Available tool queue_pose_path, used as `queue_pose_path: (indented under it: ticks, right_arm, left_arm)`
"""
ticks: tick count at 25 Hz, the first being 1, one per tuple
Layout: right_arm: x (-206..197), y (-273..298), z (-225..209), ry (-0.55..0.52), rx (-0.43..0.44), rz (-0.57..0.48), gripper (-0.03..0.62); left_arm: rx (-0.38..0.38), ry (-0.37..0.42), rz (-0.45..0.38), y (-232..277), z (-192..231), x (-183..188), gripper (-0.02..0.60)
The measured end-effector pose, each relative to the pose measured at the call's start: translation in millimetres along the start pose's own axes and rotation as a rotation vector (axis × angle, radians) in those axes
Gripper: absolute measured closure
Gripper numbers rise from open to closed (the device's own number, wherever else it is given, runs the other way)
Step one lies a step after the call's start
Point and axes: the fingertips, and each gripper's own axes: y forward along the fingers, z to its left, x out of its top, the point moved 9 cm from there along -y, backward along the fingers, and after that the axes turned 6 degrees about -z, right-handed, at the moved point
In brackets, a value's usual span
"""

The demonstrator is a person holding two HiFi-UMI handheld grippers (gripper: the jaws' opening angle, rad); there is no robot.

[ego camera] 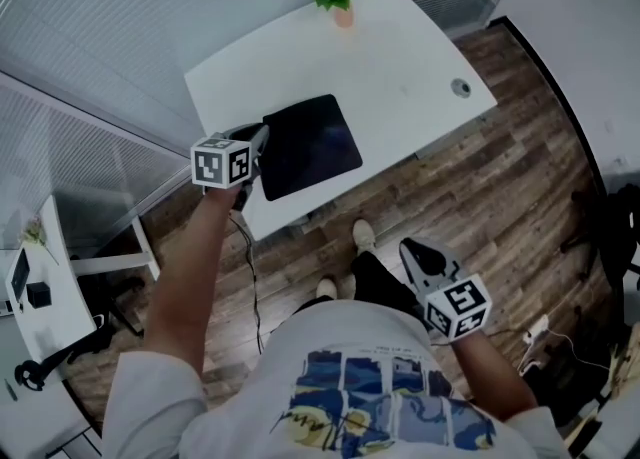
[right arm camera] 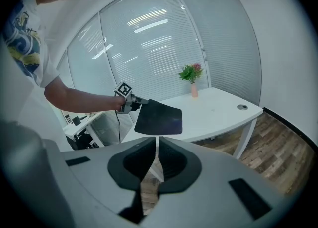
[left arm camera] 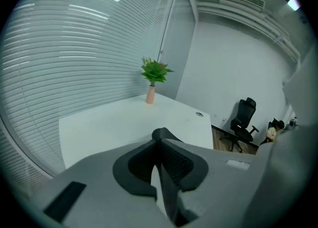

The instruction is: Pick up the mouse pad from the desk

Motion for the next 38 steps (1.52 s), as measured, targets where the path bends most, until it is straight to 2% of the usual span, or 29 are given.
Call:
queue_pose_path:
  ticks: [11,20,38]
  right_arm:
    - [-21.7,-27.2,29.5,0.004,-0.030,-0.055,0.576]
    - [-24.0,-37.7,53.2,-0.023,-0.020,-0.071,0.576]
    - [-17.4,-29.2,106.4,-0.091,0.054,-0.083,0.577]
  left_arm:
    - [-0.055,0.060,-0.057,-46.9,-32.4,36.2,0.554]
    - [-0.082,0.072,-0.124,-100.7,-44.7,65.9,0.554]
    - [-0.095,0.129,-0.260,-255.7,-36.0,137.1,0.554]
